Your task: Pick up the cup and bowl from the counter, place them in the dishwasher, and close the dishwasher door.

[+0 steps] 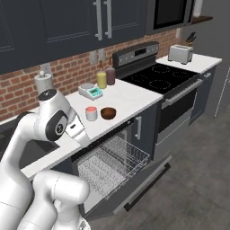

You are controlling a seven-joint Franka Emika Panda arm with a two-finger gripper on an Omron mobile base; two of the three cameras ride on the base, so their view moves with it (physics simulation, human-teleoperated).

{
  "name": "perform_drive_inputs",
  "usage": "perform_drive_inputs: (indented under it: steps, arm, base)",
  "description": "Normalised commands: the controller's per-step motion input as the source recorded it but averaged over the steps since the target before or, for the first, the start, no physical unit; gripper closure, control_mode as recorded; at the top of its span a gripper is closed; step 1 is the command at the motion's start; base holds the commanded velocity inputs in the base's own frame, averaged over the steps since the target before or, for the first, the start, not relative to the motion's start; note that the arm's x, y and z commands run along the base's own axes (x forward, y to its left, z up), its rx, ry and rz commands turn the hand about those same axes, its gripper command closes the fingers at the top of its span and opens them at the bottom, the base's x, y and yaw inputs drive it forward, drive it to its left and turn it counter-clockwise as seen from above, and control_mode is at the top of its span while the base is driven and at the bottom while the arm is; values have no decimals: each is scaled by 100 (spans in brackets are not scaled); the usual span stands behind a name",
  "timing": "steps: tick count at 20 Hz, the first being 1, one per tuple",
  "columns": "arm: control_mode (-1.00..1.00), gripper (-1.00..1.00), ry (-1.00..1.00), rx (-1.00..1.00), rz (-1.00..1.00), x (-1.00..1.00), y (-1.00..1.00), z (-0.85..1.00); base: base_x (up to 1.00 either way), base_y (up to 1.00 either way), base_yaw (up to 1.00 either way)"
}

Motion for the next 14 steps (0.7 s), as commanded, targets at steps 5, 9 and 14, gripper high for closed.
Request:
perform_drive_inputs:
  steps: [5,9,14]
  arm:
    - [-100,-100,0,0,0,0,0,0]
    - [-100,-100,0,0,0,0,-1,0]
    - [-100,-100,0,0,0,3,0,0]
  base:
    - [0,0,0]
    - [0,0,0]
    - [0,0,0]
